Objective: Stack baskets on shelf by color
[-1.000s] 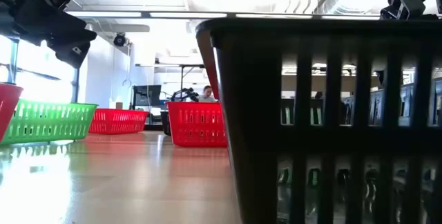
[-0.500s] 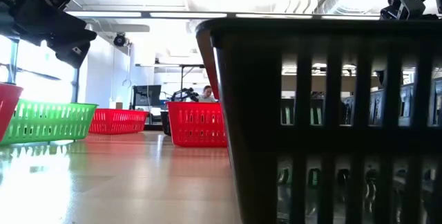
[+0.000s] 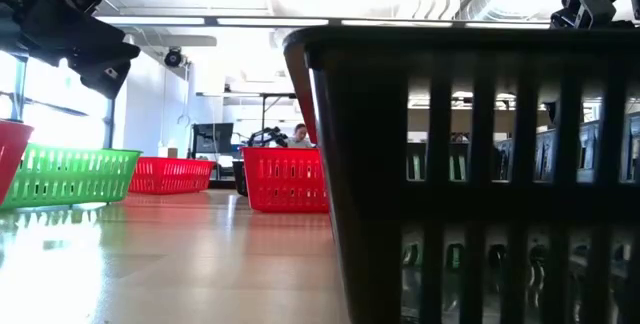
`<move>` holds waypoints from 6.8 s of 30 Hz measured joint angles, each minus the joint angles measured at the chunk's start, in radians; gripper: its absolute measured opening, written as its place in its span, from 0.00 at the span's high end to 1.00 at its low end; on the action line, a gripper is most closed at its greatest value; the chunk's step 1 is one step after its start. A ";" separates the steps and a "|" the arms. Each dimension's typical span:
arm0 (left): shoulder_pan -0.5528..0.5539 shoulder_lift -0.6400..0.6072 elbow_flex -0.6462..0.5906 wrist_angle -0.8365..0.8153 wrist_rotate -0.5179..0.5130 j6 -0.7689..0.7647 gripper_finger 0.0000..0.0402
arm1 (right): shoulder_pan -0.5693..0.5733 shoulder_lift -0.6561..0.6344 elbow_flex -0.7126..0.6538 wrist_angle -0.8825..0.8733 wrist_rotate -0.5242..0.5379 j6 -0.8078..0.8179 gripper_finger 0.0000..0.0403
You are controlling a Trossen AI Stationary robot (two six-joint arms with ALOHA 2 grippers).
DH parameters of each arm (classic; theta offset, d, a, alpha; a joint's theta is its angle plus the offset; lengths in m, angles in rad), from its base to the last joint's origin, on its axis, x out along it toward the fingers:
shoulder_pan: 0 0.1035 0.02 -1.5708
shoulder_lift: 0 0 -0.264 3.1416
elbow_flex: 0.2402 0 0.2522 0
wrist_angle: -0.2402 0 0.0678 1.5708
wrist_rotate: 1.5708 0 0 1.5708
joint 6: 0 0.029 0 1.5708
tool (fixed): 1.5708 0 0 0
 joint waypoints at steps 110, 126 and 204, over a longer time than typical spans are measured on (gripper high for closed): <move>0.000 0.000 0.000 0.001 -0.098 -0.183 0.74 | 0.000 0.850 0.697 -0.219 -0.390 -0.246 0.66; 0.000 0.000 0.000 0.001 -0.105 -0.183 0.74 | 0.000 1.109 0.697 -0.218 -0.485 -0.308 0.66; 0.000 0.000 0.000 0.000 -0.106 -0.192 0.74 | 0.098 0.724 0.697 -0.425 -0.149 -0.295 1.00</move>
